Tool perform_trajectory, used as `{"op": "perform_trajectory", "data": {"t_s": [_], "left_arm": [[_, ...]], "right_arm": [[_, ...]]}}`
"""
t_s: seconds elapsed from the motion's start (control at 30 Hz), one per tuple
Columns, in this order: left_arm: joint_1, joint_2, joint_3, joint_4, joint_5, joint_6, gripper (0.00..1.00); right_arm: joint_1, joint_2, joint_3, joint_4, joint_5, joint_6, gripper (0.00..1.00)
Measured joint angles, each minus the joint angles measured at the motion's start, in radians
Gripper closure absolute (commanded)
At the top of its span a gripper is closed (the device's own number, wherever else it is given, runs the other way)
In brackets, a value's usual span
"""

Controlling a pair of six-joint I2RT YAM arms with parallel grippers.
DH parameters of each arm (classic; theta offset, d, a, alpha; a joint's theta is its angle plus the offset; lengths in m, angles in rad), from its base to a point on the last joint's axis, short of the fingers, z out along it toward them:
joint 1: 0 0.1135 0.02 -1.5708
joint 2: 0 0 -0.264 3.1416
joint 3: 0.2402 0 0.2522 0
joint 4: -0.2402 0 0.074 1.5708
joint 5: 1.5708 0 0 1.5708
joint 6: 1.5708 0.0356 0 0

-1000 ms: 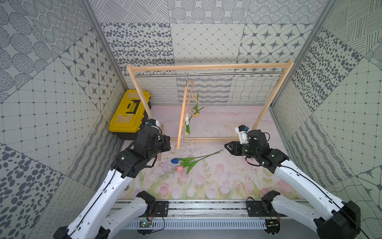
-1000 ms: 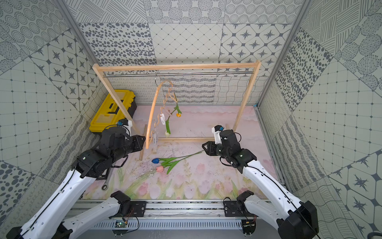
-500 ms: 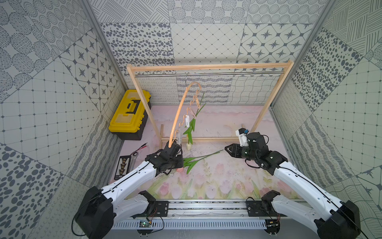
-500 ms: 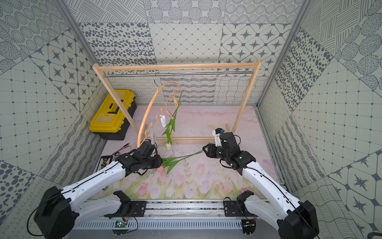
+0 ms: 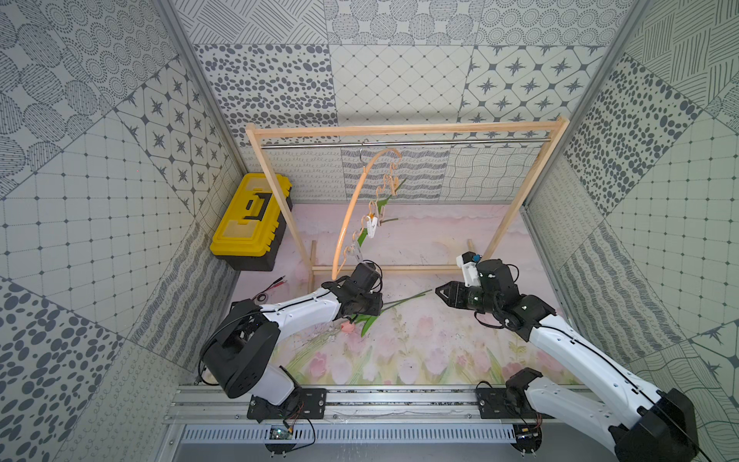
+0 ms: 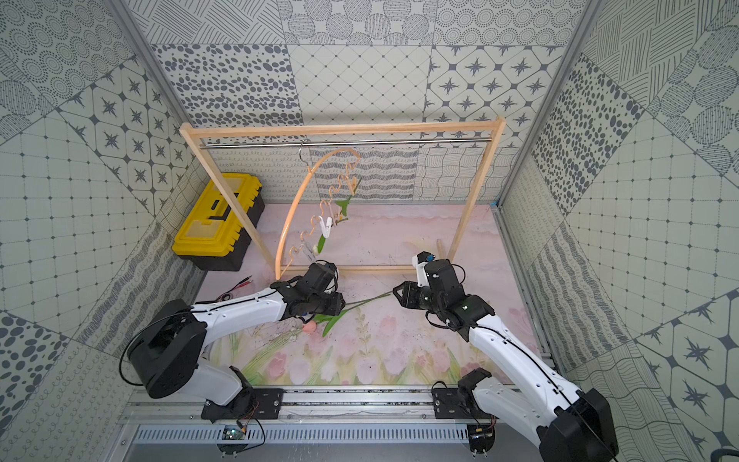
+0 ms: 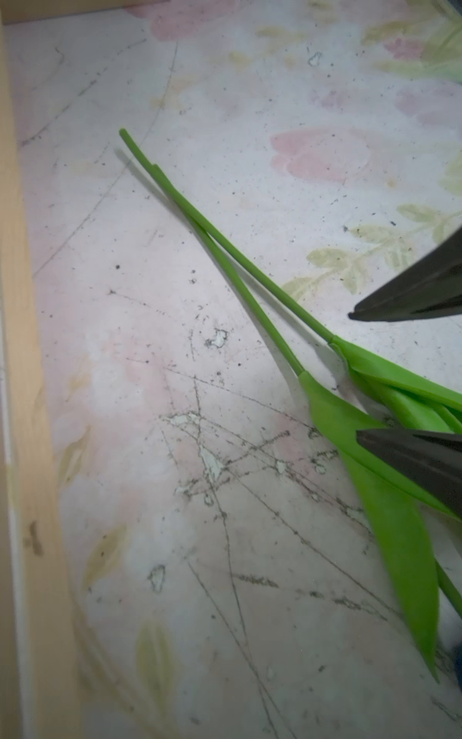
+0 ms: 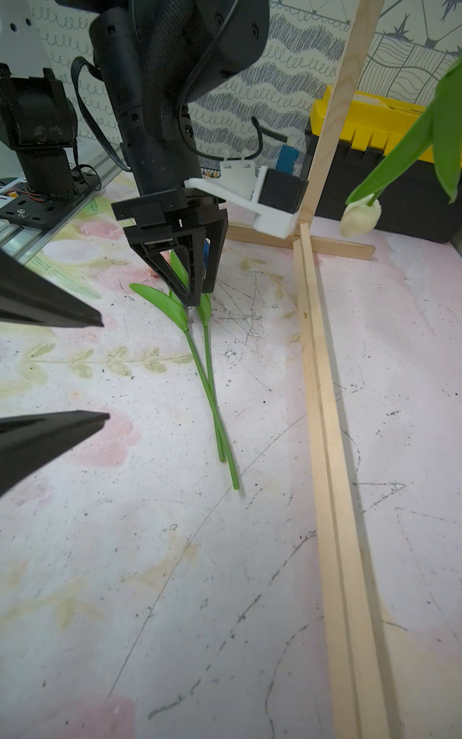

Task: Dry the flowers on a clothes hanger
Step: Pick up the flower at the center of the board.

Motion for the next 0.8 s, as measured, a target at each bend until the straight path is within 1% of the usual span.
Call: {"op": "perform_trajectory", "data": {"t_s": [0.23, 0.5, 0.8], "left_arm": [[-0.04, 0.123, 0.089, 0.013, -0.055, 0.098, 0.53], [-0.059, 0.188, 0.14, 0.004, -0.139, 0.203, 0.55], [-0.077, 0.196, 0.135, -0.027, -0.206, 0.285, 0.47]], "right_arm": [[0.0, -0.001, 0.0, 0.001, -0.003, 0.006, 0.6], [0.0, -0.039, 0.0, -0.001, -0.003, 0.006, 0.6], [-0.012, -0.039, 0.0, -0.001, -0.01, 0.006, 0.6]]}}
